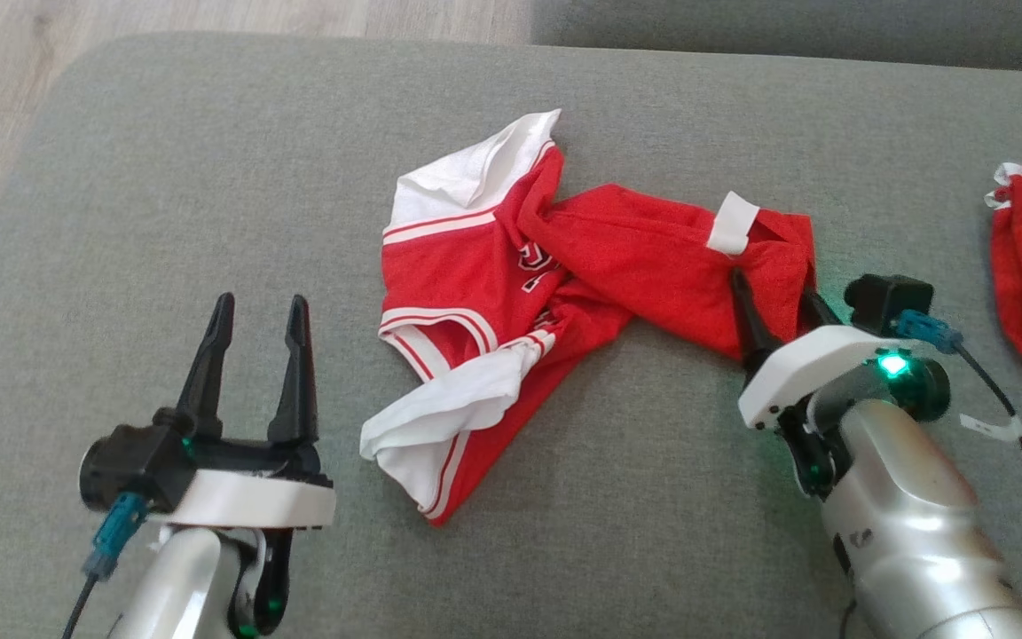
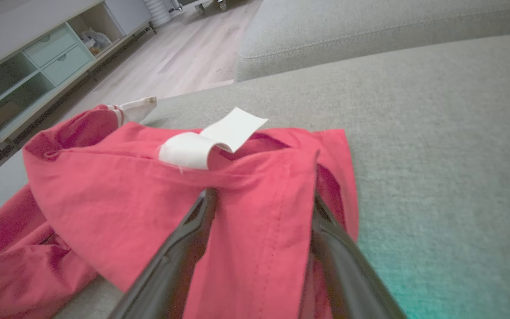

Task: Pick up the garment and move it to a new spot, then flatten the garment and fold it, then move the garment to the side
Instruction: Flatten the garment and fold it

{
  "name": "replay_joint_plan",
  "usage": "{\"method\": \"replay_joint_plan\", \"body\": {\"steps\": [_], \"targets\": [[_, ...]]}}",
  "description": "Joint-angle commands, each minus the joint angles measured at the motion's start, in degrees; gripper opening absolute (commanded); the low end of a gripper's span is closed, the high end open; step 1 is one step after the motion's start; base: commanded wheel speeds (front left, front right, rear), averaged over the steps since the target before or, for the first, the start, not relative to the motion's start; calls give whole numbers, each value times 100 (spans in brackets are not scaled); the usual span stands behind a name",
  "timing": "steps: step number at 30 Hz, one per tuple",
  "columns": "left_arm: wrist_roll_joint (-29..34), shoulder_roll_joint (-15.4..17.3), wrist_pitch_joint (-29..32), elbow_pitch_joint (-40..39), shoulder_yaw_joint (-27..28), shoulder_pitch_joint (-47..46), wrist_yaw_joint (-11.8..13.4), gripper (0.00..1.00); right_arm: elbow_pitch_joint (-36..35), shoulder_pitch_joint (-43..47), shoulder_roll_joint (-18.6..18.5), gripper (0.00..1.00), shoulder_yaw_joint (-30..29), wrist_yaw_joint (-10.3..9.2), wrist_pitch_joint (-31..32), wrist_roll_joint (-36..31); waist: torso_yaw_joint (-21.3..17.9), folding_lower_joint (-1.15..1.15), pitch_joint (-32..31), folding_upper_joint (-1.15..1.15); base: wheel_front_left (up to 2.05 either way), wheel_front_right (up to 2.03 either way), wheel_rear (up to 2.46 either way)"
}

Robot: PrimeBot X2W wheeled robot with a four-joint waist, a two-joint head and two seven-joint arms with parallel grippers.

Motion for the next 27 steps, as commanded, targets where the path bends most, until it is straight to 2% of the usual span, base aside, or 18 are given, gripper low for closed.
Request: {"method": "replay_joint_plan", "body": {"steps": [1,7,12,19,23,27], "targets": [[76,34,-35,-110,304,-239,-43,100,-76,-260,33,0,280,-5,-193,91,-38,-1,-11,0,0,0,0],[173,-37,-36,-52,433,-170,-119,100,-102,-420,33,0,570,-5,-529,112,-204,-1,-110,0,0,0,0],[263,-80,-36,-49,574,-73,-168,100,-619,-503,33,0,553,-5,-652,-73,-428,-1,-269,0,0,0,0],[365,-179,-36,-72,718,8,-239,100,-1940,-486,33,0,-116,-5,-661,-718,-575,-1,-447,0,0,0,0],[408,-267,-36,-92,764,39,-303,100,-2288,-644,-6,0,-416,-5,-450,-1158,-478,-1,-421,0,0,0,0],[456,-383,-36,-77,772,-33,-388,100,-2391,-1002,-134,0,-828,-5,-44,-1652,-218,-1,-285,0,0,0,0]]}}
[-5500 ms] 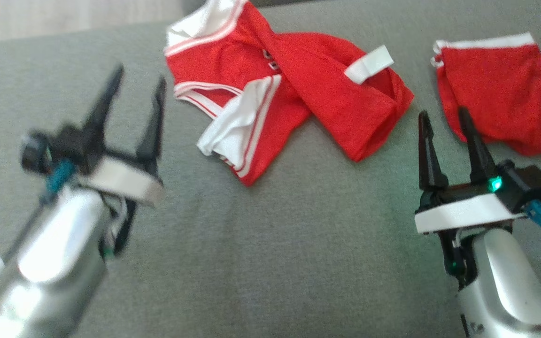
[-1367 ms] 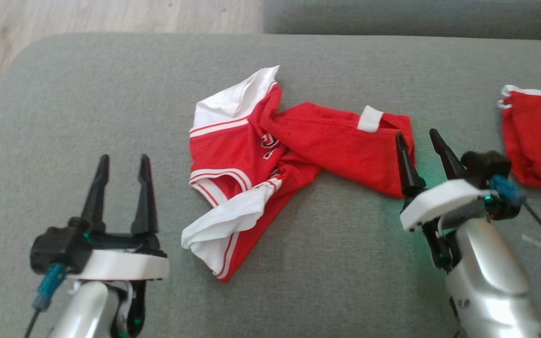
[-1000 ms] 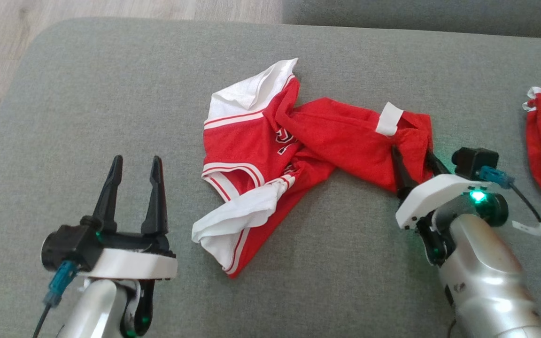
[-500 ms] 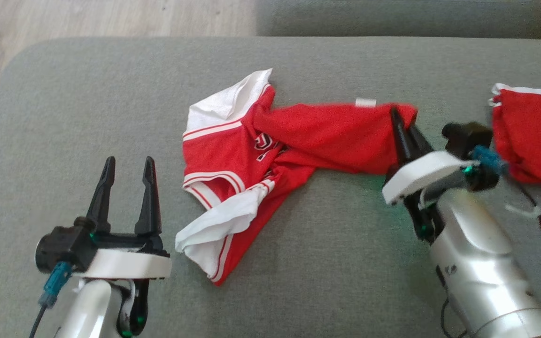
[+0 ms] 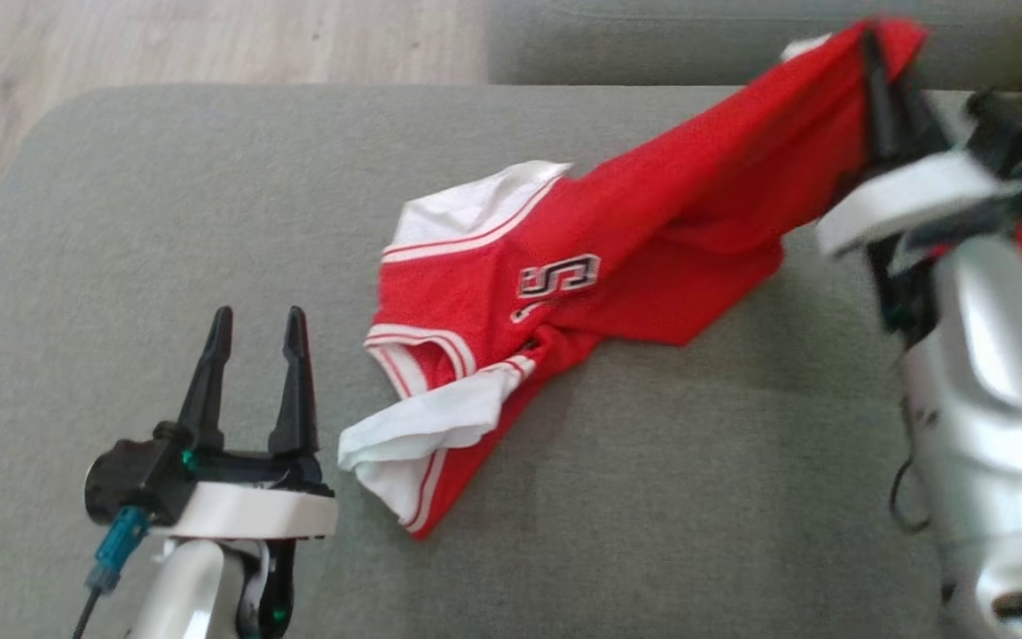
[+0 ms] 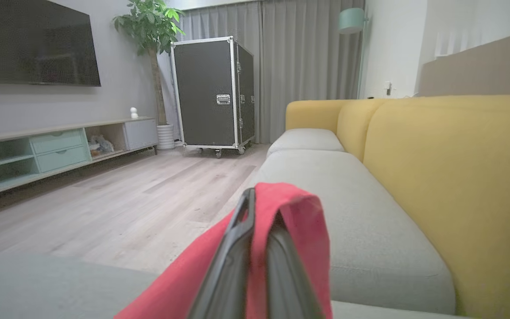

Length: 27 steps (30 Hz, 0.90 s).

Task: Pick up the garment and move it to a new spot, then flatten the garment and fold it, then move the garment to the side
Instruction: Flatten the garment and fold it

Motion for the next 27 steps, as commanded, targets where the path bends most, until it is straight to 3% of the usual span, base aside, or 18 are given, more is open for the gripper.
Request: {"method": "replay_joint_plan", "body": {"steps": [1,10,11,12,18,27], "targets": [[57,2,-37,-170,247,-245,-52,100,-174,-471,-42,0,-63,-5,141,-143,201,0,140,0,0,0,0],[173,-260,-37,-15,51,-655,-289,100,1339,-1940,-766,0,-1075,-5,820,-1318,1106,0,684,0,0,0,0],[173,-284,-37,-1,37,-693,-309,100,1556,-2095,-864,39,-1104,-5,811,-1458,1179,0,739,0,0,0,0],[174,-306,-37,12,28,-727,-326,100,1795,-2225,-957,100,-1161,-5,853,-1583,1236,0,785,0,0,0,0],[202,-388,-37,81,100,-819,-386,100,2812,-2713,-1202,100,-1238,-5,768,-1986,1296,0,845,0,0,0,0],[342,-397,-37,25,440,-824,-434,100,3418,-2745,-771,100,-1038,-5,-150,-1783,678,0,588,0,0,0,0]]}}
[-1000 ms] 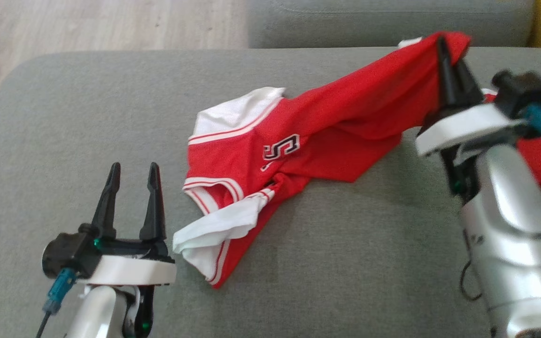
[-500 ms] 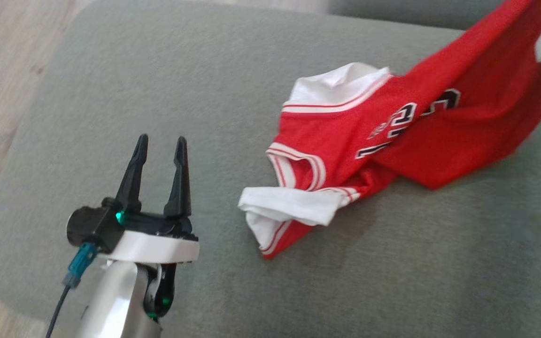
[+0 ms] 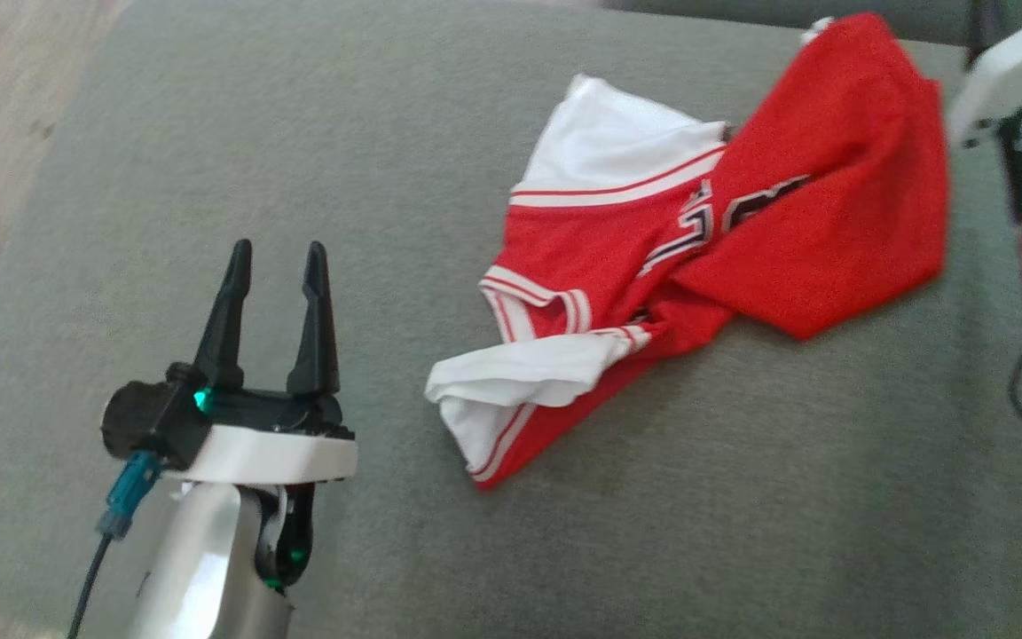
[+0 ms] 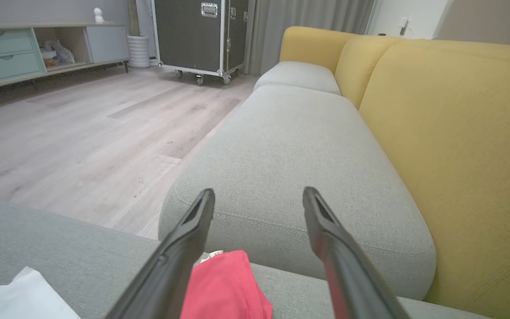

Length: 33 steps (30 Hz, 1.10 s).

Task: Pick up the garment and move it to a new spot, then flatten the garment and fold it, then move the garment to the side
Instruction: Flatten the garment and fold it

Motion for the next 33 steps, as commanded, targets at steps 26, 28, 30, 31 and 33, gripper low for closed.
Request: {"method": "replay_joint_plan", "body": {"steps": [26,28,30,31,33], "targets": [[228,151,-36,-136,577,263,-56,100,-4539,4489,1093,100,1677,-5,-553,2495,-1821,0,-869,0,0,0,0],[232,192,-36,-81,569,224,-61,100,-4656,4651,1093,100,1698,-5,-553,2522,-1883,0,-818,0,0,0,0],[246,254,-19,-31,546,166,-69,100,-4760,4703,1093,100,1725,-5,-553,2570,-1938,0,-758,0,0,0,0],[252,294,5,-15,532,125,-73,100,-4805,4702,1093,100,1739,-5,-553,2585,-1968,0,-717,0,0,0,0],[286,412,98,10,497,2,-85,100,-4885,4663,1093,100,1747,-5,-553,2608,-2028,0,-620,0,0,0,0]]}}
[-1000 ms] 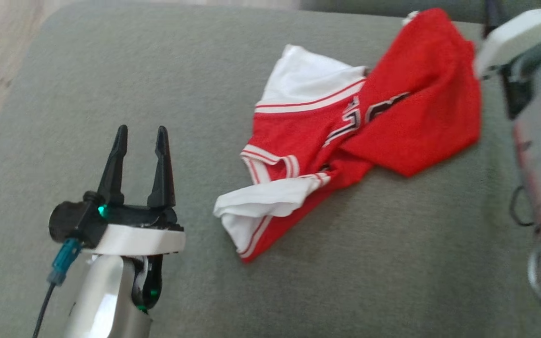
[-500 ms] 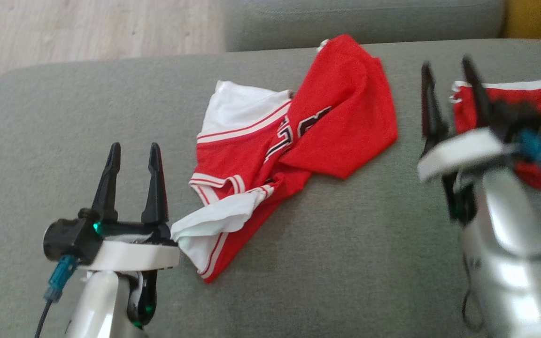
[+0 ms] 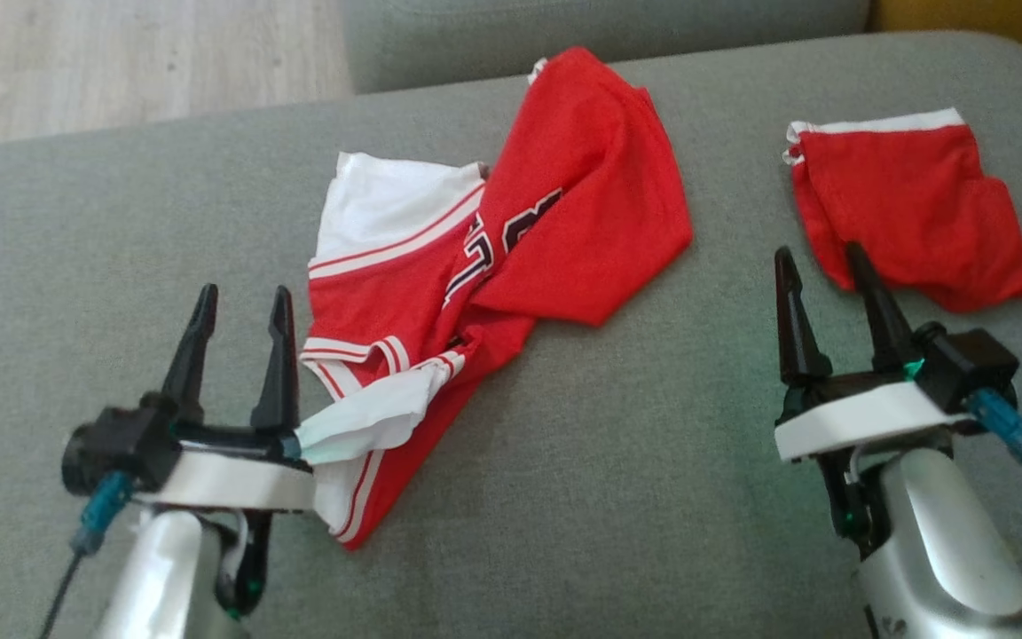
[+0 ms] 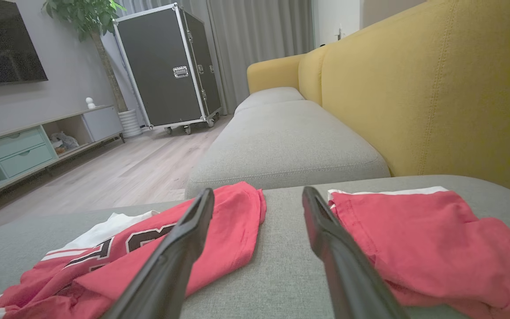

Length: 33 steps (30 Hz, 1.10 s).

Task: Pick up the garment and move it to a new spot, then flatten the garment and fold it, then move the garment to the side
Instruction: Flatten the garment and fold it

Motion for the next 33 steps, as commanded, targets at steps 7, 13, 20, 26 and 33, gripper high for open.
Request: {"method": "replay_joint_plan", "body": {"steps": [7,13,20,26,33], "targets": [[-7,904,1290,143,-326,-1409,-81,100,-453,-400,47,100,124,-5,-53,92,-268,0,558,0,0,0,0],[-1248,1950,3162,605,-1590,-2910,-89,100,-597,-549,47,100,169,-5,-53,193,-527,0,1013,0,0,0,0],[-2758,2827,5074,882,-2663,-3915,-90,100,-761,-693,48,100,217,-5,-53,342,-803,0,1431,0,0,0,0],[-3221,3158,5483,1055,-3084,-4331,-90,100,-872,-773,48,100,260,-5,-53,443,-980,0,1694,0,0,0,0],[-3577,3250,5682,1205,-3476,-4506,-91,100,-937,-817,48,100,250,-5,-53,507,-1078,0,1830,0,0,0,0]]}}
